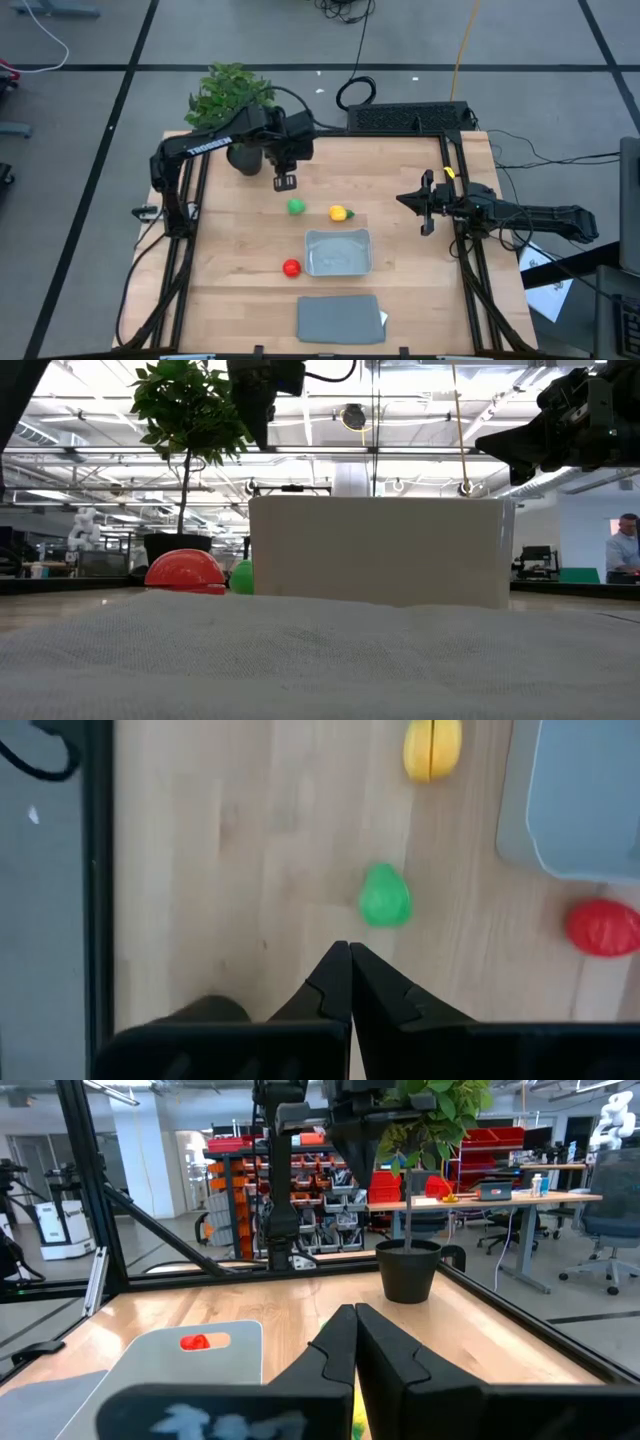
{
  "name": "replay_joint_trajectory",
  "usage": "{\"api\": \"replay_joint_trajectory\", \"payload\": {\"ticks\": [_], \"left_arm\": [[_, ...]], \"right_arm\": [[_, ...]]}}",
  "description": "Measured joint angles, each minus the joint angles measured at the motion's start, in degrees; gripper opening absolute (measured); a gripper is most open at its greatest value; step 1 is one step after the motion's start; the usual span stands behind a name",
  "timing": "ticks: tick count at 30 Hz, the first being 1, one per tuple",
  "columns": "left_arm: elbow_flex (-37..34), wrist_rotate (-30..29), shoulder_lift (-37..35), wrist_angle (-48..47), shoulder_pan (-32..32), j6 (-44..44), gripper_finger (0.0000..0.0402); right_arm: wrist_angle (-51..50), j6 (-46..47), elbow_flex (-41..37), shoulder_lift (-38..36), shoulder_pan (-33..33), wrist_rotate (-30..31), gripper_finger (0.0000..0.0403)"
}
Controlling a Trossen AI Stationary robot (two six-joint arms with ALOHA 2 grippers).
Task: Pick and placing Produce into tupperware
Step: Put the green pear into the gray bin
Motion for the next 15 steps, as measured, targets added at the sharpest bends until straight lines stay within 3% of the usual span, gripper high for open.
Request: {"api": "replay_joint_trajectory", "payload": {"ticks": [15], "left_arm": [[-0.21,-0.47,0.29,-0.23,-0.04,-0.18,0.0015]], "right_arm": [[-0.02,0.02,0.0,0.01,0.01,0.0,0.0]]}}
